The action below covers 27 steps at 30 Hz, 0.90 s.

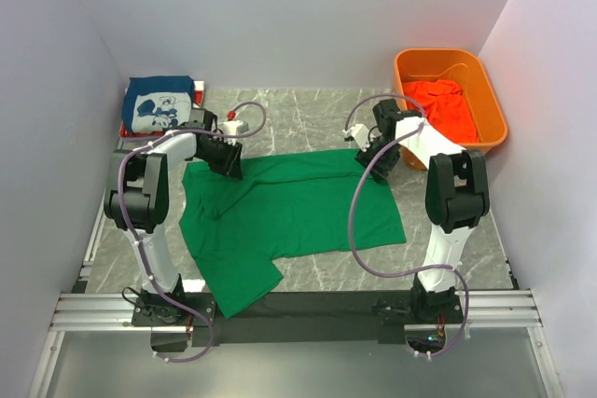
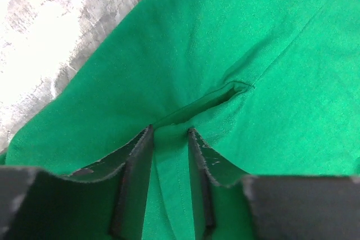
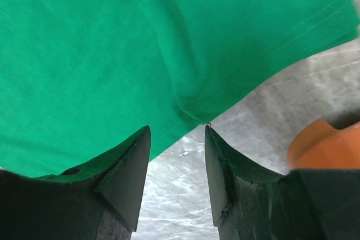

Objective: Fold and stack the t-shirts
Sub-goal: Fold the tshirt

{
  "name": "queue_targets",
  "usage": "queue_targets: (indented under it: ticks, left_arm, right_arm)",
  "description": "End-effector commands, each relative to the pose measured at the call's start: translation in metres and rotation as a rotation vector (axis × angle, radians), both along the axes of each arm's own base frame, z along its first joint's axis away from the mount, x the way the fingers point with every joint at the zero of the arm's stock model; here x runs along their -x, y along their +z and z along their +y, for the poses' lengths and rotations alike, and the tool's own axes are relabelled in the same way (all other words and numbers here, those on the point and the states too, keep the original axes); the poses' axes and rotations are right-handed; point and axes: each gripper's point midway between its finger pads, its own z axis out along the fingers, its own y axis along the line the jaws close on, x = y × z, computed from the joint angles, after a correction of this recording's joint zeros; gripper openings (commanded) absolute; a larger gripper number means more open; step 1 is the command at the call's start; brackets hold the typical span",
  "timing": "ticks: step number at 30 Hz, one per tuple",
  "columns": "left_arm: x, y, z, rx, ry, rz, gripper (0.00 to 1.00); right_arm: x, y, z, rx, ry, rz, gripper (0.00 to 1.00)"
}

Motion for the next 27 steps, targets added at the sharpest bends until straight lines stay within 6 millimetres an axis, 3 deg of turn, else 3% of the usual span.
queue_targets:
  ticks: [1,10,13,19,27]
  left_arm:
    - [-0.004,0.015,-0.007,0.032,-0.032,-0.041,0.34]
    - [0.001,0.020,-0.011,0.061,-0.057,-0.038,0.09]
    - [0.003,0.027,-0.014,0.079,-0.073,-0.048,0.01]
    - [0.019,0.058,-0.023,0.144,-0.139,-0.078,0.01]
    - [0.063,0.074,-0.036,0.182,-0.225,-0.036,0.01]
  right_arm:
    - [-0.008,-0.003,-0.008,0.058,0.039,-0.055,0.50]
    - [-0.031,-0.018,-0.014,0.127,0.028,-0.137,0.45]
    - [-0.032,-0.019,-0.013,0.133,0.040,-0.136,0.36]
    - [-0.035,-0.013,-0.011,0.131,0.055,-0.157,0.00]
    - [-0.046,0.005,-0.013,0.125,0.049,-0.232,0.00]
